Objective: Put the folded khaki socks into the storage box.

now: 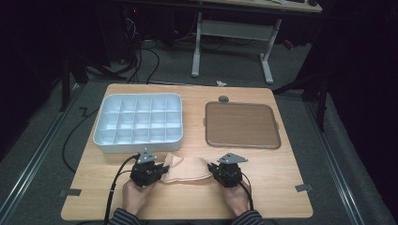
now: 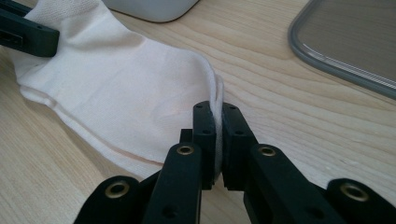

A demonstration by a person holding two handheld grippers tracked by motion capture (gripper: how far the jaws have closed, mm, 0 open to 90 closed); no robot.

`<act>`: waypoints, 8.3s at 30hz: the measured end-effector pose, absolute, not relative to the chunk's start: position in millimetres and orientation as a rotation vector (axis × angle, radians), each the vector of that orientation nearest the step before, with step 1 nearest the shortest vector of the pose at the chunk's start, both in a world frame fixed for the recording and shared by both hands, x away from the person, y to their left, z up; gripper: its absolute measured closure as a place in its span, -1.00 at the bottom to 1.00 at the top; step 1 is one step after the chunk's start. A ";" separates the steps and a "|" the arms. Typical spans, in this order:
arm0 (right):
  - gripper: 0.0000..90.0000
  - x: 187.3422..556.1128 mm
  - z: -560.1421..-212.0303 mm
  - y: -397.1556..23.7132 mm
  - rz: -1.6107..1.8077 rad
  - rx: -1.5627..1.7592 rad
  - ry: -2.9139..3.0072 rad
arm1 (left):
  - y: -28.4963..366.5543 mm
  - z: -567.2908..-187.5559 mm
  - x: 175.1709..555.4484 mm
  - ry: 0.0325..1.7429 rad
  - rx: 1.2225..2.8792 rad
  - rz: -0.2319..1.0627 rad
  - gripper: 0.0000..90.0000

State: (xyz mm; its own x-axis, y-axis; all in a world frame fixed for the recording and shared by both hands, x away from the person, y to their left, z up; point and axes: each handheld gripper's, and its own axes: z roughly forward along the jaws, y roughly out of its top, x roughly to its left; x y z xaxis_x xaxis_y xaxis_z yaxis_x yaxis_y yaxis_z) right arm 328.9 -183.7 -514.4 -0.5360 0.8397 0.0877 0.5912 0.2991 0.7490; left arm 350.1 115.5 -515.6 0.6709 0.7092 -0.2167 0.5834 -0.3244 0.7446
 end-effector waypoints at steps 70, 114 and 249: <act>0.77 316.2 -504.4 -190.0 1.199 1.248 2.199 | 84.1 -528.6 365.7 1.074 2.003 0.210 0.07; 0.90 329.1 -530.2 -144.7 1.063 1.190 2.352 | 79.1 -523.9 364.2 0.989 2.019 0.125 0.79; 0.90 330.4 -531.9 -178.0 1.065 1.288 2.255 | 55.5 -490.7 362.4 0.828 2.063 0.046 0.79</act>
